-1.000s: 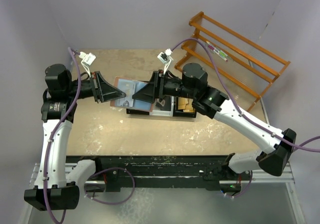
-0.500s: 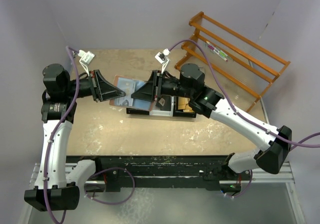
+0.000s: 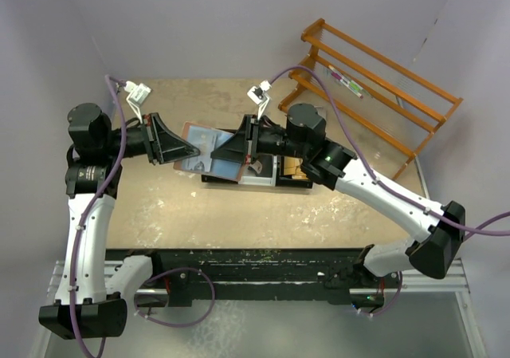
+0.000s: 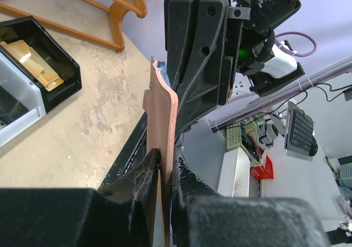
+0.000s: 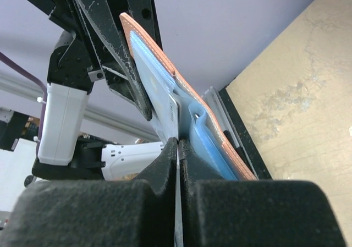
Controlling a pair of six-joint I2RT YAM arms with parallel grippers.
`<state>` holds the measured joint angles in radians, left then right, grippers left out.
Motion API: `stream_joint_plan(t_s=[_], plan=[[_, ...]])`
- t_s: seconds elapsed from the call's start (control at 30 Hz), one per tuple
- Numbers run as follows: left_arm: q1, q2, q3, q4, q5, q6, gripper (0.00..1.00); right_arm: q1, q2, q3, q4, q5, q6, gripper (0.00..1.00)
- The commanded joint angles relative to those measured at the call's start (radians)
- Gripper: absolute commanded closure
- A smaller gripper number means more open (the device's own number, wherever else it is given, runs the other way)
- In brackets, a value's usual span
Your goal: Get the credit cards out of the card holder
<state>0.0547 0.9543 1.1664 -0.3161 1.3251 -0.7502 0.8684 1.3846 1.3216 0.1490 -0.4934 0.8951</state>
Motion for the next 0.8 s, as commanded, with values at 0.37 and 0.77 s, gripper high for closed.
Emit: stream_joint_plan(t_s=[0.37, 0.77], plan=[[-0.006, -0.008, 0.021, 0.011, 0.043, 0.0, 0.81, 0.006, -0.083, -0.064, 0.047, -0.016, 0.003, 1.0], [-0.006, -0.009, 0.019, 0.032, 0.023, -0.02, 1.0, 0.006, -0.055, -0.103, 0.222, -0.021, 0.088, 0.84]])
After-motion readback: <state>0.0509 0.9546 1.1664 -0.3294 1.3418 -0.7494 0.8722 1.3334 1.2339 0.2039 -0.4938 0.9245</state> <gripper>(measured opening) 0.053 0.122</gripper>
